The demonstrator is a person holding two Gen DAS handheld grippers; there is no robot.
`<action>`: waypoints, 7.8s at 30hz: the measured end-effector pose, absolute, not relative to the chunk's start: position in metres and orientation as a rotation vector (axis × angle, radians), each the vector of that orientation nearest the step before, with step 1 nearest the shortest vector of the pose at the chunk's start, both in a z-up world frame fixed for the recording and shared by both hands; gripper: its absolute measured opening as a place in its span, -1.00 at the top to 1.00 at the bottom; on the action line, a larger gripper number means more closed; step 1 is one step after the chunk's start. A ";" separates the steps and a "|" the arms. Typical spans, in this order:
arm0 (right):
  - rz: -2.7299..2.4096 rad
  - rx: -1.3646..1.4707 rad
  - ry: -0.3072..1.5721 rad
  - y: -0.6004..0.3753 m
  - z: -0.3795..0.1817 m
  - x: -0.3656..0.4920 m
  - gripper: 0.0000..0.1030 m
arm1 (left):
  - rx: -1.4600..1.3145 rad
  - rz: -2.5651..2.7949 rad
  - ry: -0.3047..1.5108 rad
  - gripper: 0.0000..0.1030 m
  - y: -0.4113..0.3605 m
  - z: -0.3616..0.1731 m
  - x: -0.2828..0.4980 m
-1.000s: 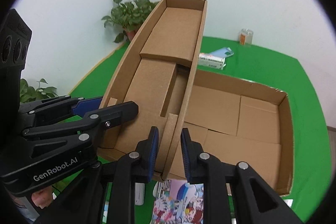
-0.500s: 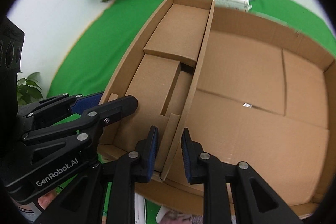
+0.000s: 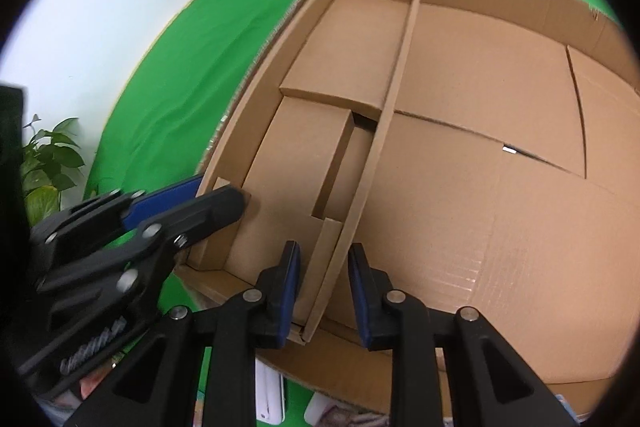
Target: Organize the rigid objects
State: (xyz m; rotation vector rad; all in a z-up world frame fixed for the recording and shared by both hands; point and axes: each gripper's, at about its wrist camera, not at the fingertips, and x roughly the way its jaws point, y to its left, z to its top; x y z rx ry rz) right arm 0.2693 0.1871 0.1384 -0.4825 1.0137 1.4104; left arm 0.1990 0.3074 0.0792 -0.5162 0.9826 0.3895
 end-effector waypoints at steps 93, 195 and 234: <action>1.403 -0.269 0.510 -0.073 0.105 0.238 -0.99 | -0.472 0.266 0.686 -0.43 0.052 0.126 0.101; 1.109 -0.324 0.821 -0.025 0.126 0.427 -0.06 | -0.537 0.346 0.882 0.05 0.124 0.112 0.210; 1.237 -0.138 0.447 -0.152 0.128 0.342 -0.98 | -0.273 0.433 0.617 -0.88 0.012 0.146 0.192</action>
